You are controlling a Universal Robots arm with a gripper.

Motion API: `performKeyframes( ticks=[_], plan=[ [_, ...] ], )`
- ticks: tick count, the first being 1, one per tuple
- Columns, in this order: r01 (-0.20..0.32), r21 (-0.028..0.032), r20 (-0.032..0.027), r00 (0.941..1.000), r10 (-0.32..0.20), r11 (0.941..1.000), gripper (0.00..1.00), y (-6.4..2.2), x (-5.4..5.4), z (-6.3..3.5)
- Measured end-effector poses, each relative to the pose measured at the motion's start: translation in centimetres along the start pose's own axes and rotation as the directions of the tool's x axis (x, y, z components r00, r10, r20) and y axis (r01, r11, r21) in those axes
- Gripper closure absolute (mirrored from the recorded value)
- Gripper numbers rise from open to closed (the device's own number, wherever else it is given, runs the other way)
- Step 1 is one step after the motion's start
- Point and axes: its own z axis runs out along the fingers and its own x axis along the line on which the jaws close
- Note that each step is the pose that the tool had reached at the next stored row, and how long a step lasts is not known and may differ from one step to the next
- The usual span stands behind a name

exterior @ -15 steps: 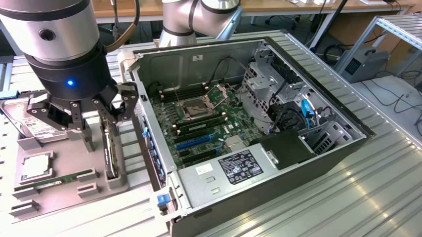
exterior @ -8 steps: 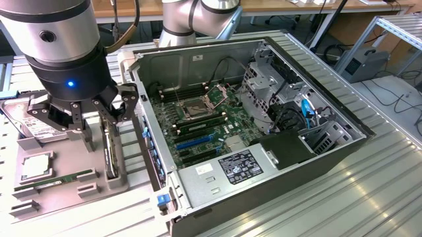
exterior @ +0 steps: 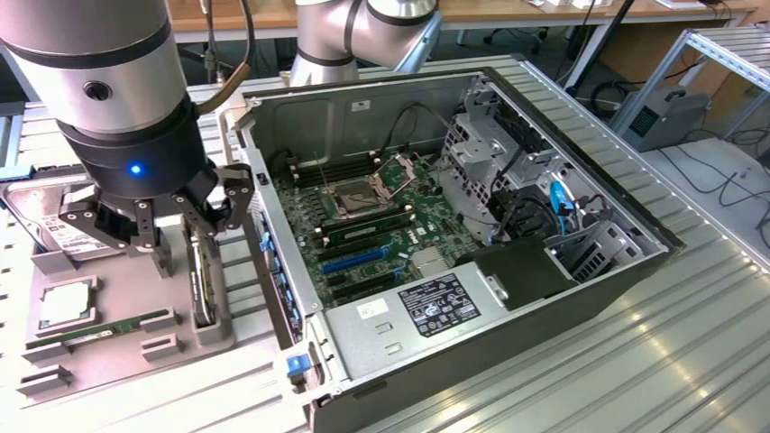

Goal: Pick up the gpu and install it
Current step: 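Pick up the gpu and move the gpu toward the slot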

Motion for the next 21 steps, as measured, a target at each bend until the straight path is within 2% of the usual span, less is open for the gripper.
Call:
performKeyframes(
  ticks=[21],
  plan=[
    [-0.006,0.0002,0.0002,1.0,0.006,1.0,0.52,-0.02,0.01,0.61]
  ],
)
